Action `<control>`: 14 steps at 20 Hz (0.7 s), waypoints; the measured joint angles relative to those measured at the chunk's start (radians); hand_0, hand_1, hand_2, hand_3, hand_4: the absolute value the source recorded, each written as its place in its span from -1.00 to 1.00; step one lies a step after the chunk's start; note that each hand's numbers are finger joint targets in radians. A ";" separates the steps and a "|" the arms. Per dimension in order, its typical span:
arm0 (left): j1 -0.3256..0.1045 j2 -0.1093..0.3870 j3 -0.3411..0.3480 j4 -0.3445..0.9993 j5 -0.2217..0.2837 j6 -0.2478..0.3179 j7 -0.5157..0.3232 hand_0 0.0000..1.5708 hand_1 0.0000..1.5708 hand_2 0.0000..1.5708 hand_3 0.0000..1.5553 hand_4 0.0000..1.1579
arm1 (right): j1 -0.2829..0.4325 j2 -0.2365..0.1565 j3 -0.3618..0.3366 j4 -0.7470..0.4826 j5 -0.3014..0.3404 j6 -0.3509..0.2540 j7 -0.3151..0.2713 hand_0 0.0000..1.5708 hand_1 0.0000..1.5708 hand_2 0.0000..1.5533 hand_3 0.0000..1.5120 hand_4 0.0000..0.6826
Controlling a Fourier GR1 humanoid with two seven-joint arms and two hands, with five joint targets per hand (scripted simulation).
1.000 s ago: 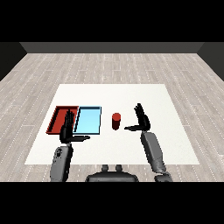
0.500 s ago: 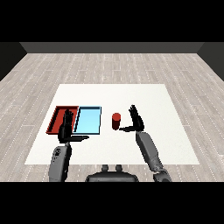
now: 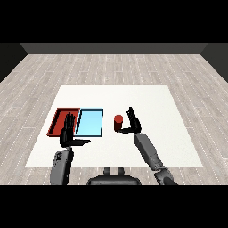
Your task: Pick the red can and put it in the red box
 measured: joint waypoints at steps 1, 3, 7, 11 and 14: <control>0.013 0.006 0.003 -0.013 0.006 -0.009 0.005 -1.00 -1.00 -1.00 -1.00 -1.00 | -0.013 0.000 0.017 0.017 -0.018 -0.017 -0.006 -1.00 -1.00 -1.00 -1.00 -1.00; 0.001 0.010 0.007 -0.017 0.009 -0.007 0.017 -1.00 -1.00 -1.00 -1.00 -1.00 | -0.041 0.000 0.022 0.076 -0.038 -0.014 -0.032 -1.00 -1.00 -1.00 -1.00 -1.00; 0.005 0.000 -0.003 -0.015 0.000 -0.001 0.005 -1.00 -1.00 -1.00 -1.00 -1.00 | -0.063 0.000 0.078 0.141 -0.099 -0.032 -0.085 -1.00 -1.00 -1.00 -1.00 -1.00; 0.007 -0.001 -0.007 -0.020 -0.004 0.000 0.003 -1.00 -1.00 -1.00 -1.00 -1.00 | -0.096 0.000 0.088 0.201 -0.131 -0.023 -0.112 -1.00 -1.00 -1.00 -1.00 -1.00; 0.004 -0.011 -0.018 -0.011 -0.016 0.009 -0.004 -1.00 -1.00 -1.00 -1.00 -1.00 | -0.138 0.000 0.115 0.243 -0.176 -0.048 -0.123 -1.00 -1.00 -1.00 -1.00 -1.00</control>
